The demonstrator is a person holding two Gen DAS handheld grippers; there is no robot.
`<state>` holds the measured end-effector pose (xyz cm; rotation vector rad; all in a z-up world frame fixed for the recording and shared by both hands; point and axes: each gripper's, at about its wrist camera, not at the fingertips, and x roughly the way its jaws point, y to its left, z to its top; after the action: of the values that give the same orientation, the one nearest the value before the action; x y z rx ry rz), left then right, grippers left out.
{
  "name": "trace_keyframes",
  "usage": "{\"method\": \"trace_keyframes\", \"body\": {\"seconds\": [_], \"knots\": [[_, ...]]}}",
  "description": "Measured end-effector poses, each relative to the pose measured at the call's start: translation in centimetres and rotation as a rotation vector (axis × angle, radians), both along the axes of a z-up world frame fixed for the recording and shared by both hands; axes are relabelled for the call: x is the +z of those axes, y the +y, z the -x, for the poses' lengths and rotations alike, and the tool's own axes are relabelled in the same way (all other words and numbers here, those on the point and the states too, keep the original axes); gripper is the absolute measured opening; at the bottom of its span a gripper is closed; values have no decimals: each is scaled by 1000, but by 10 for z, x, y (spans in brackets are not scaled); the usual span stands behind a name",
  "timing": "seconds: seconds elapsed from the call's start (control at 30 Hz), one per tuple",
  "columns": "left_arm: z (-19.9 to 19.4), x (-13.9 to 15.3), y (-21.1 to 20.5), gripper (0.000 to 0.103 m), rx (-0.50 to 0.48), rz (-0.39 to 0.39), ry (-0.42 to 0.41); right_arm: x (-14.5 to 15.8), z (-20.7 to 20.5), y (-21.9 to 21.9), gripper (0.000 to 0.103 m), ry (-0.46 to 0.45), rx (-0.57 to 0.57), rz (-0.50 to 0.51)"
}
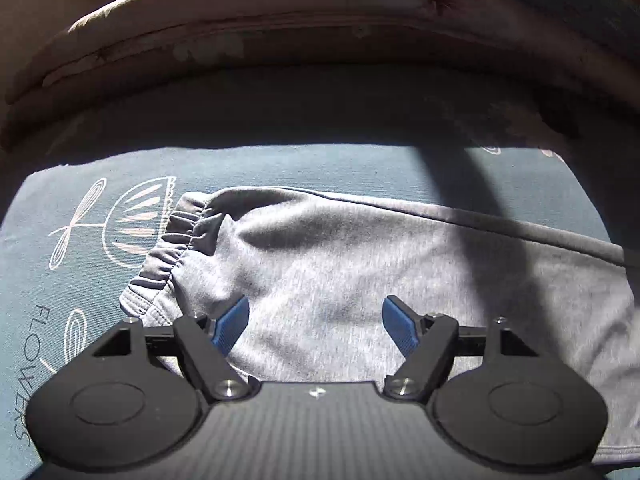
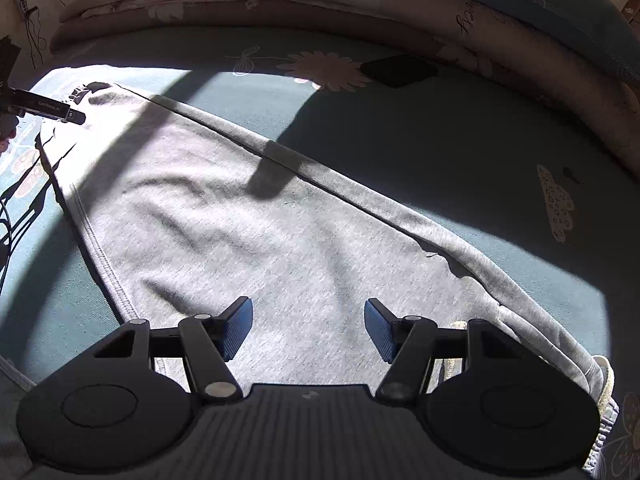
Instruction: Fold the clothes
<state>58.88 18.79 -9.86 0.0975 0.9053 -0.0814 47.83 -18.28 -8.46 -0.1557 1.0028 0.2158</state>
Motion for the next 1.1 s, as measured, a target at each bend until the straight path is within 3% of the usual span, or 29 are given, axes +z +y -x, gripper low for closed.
{"method": "trace_keyframes", "body": {"seconds": [0.13,0.2,0.27,0.33,0.37,0.47,0.57,0.73,0.83,1.0,1.07,1.1], "knots": [[27,3,-84,75,-297,-57,-76,-11,-11,-18,72,21,-46,18],[40,-6,-121,76,-439,-138,-113,-21,-18,-28,72,27,-71,18],[47,-23,-146,76,-511,-218,-99,-35,-27,-38,72,55,-102,-3],[50,-38,-149,79,-510,-258,-91,-50,-35,-49,73,84,-149,-52],[51,-40,-142,79,-506,-238,-110,-52,-36,-51,75,74,-157,-56],[45,-35,-126,82,-436,-207,-72,-57,-41,-56,78,48,-180,-55],[47,-20,-122,78,-402,-226,-58,-46,-37,-55,78,44,-210,-62],[62,-3,-145,79,-447,-168,-86,-19,23,-36,78,2,-149,-35],[69,-4,-165,79,-467,-133,-85,-29,53,-8,78,12,-136,38],[80,0,-195,79,-507,-75,-49,-53,77,62,75,-3,19,143],[87,6,-206,79,-538,-24,-28,-42,88,77,75,-23,141,99],[90,9,-211,79,-556,2,-20,-35,92,77,75,-38,150,75]]}}
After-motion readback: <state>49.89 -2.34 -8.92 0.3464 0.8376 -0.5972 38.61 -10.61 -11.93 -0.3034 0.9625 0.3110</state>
